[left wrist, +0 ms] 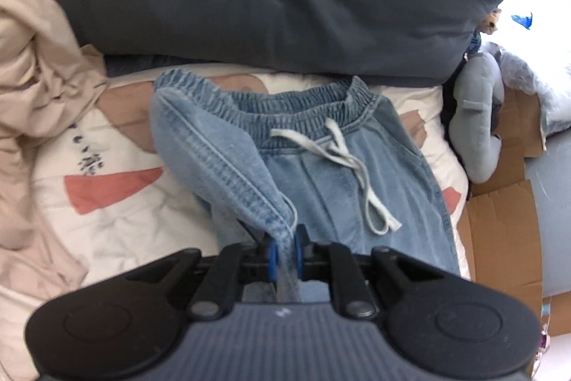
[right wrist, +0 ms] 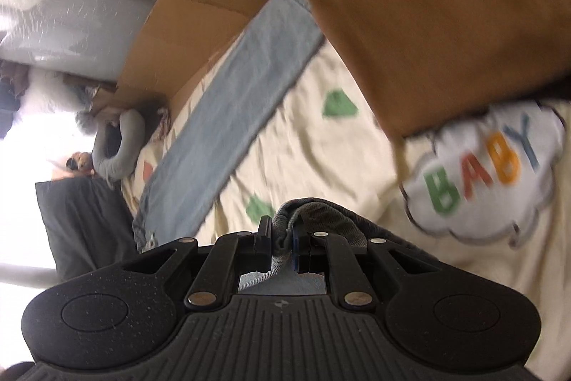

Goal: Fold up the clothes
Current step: 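Carry the leg hem with the right tool over onto the waistband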

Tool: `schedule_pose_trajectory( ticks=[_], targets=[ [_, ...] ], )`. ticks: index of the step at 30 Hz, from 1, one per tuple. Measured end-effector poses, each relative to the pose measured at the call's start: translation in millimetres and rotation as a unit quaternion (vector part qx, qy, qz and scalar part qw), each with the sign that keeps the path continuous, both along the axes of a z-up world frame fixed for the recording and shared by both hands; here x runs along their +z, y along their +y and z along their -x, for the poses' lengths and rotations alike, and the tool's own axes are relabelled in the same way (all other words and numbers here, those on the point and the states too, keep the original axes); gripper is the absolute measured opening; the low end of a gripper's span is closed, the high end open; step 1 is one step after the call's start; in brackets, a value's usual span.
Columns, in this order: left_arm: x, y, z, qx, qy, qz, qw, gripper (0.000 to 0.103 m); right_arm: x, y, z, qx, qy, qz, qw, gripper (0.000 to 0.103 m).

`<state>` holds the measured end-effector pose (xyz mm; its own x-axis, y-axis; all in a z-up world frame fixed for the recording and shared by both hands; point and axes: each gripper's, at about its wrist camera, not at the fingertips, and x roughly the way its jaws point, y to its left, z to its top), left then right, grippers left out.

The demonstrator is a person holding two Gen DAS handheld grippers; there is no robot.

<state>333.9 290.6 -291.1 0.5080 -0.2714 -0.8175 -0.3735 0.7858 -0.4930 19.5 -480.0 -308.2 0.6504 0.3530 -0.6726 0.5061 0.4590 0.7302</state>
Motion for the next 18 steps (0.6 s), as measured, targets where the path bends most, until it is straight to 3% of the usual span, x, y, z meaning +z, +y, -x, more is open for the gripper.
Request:
schedule_pose_trajectory(
  ticks=[10, 18],
  targets=[
    [11, -25, -41, -0.011, -0.007, 0.016, 0.9998, 0.011, 29, -14, -93, -0.002, -0.033, 0.055, 0.998, 0.009],
    [34, -48, -69, -0.005, -0.015, 0.016, 0.9997, 0.009, 32, -40, -147, -0.030, -0.063, 0.068, 0.995, 0.009]
  ],
)
